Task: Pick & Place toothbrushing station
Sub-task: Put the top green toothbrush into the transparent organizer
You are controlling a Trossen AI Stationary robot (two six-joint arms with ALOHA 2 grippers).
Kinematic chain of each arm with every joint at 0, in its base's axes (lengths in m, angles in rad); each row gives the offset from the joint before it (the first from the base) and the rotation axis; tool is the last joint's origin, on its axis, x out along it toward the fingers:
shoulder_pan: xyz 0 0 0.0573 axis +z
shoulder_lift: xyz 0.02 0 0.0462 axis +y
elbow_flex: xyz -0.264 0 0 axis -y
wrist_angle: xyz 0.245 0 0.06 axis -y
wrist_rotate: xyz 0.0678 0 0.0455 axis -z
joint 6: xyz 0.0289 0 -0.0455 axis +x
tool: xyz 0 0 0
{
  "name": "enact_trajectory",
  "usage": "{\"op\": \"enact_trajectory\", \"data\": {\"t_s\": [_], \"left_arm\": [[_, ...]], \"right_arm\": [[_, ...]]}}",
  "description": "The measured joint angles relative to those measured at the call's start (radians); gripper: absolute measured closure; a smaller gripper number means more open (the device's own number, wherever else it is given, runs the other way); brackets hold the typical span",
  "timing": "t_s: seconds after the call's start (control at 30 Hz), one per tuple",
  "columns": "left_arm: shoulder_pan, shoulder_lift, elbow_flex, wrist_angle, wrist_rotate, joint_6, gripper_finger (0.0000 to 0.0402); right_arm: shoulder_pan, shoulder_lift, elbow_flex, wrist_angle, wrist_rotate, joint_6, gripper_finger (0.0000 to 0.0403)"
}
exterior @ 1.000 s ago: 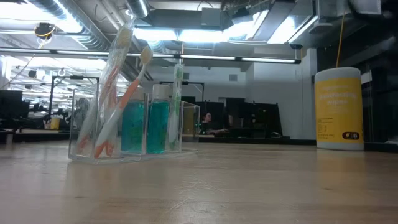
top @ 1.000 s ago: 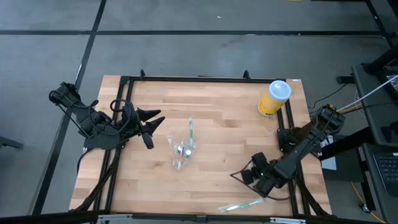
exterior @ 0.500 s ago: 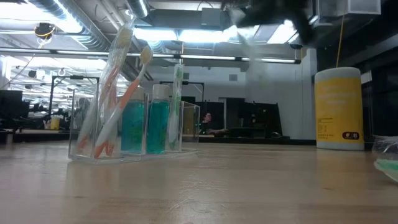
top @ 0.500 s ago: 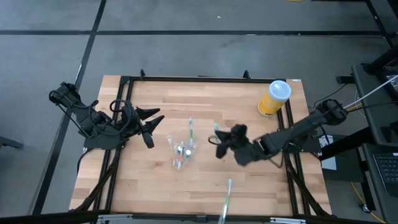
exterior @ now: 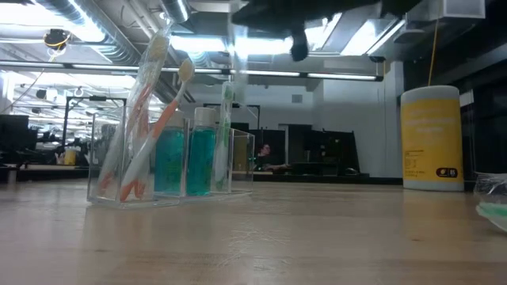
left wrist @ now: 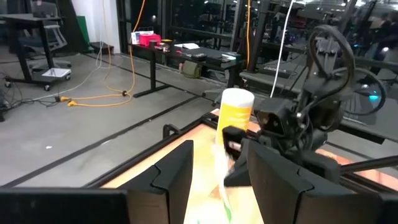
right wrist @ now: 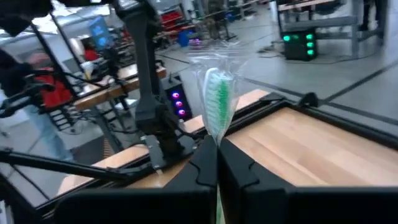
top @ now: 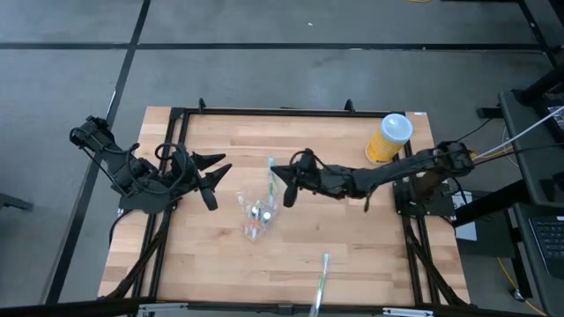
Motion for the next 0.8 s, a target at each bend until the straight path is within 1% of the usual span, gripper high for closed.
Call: {"op": "enact_trajectory", "data": {"t_s": [0.13,0.27,0.43,0.8], "left_arm": [[0.000,0.000,0.000,-0.027,0.000,-0.017,0.0254],[0.000,0.000,0.000,-0.051,0.011,-0.035,0.0254],[0.000,0.000,0.000,-0.054,0.030,-0.036,0.0254],[0.000,0.000,0.000,-0.054,0.032,-0.046,0.0254]], "right_arm": [[-0.022,0.086,-0.001,0.111,-0.055,0.000,0.0402],[-0.020,0.156,-0.001,0.215,-0.053,0.001,0.0403],[-0.017,0.226,-0.001,0.245,-0.058,0.006,0.0403],[0.025,0.316,-0.002,0.251,0.020,0.051,0.0403]]}}
